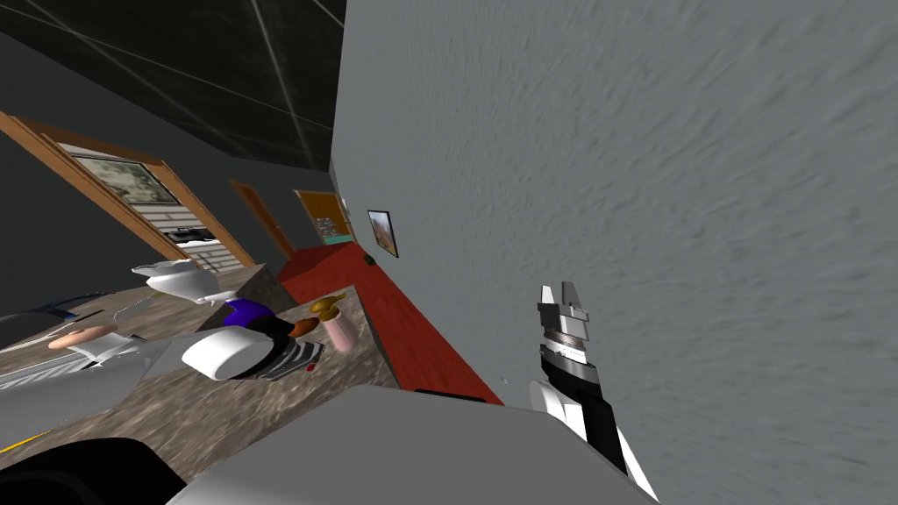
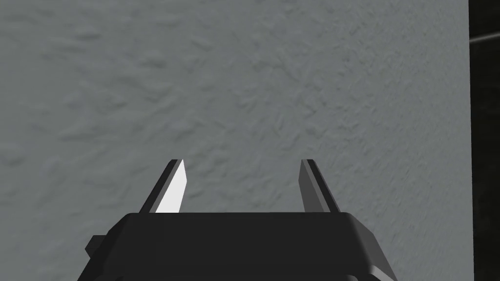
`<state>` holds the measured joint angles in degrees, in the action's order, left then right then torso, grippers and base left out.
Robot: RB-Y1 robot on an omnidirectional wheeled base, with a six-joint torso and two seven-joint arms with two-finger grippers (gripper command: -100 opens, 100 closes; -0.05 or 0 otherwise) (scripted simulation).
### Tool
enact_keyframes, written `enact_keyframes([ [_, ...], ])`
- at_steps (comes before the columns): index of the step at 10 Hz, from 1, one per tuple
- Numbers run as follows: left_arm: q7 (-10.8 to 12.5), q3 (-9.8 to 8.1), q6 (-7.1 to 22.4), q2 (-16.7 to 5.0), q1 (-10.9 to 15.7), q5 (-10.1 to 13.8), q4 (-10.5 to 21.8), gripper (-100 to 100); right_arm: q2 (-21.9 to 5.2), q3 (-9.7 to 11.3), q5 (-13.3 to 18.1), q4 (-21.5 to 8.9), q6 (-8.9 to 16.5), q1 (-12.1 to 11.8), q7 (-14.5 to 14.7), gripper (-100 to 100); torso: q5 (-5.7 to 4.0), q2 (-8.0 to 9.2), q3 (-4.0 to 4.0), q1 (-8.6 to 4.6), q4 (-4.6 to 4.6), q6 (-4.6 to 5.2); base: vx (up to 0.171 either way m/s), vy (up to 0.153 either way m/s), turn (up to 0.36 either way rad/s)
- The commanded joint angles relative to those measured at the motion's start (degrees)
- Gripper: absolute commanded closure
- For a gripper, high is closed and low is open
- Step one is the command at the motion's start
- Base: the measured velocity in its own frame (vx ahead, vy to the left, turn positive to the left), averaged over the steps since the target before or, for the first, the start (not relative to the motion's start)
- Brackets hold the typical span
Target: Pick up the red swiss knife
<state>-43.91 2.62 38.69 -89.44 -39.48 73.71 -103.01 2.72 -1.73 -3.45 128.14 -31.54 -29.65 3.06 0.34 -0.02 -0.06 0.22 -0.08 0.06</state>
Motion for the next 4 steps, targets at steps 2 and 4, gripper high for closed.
enact_keyframes([
  [2, -2.56, -3.19, 1.75, 1.30, -1.17, 2.08, 1.31, 100, 0.00, 0.00, 0.00, 0.00, 0.00, 0.01, 0.00, 0, 0.02, 0.02, 0.00, -0.01, 0.00, 0.03, -0.049, -0.022, -0.077],
  [4, -2.45, -2.58, 1.72, 1.26, -0.71, 1.87, 1.32, 0, 0.00, 0.00, 0.00, 0.00, 0.00, 0.00, 0.00, 0, 0.02, -0.07, -0.04, 0.03, -0.02, -0.01, -0.008, -0.003, -0.002],
])
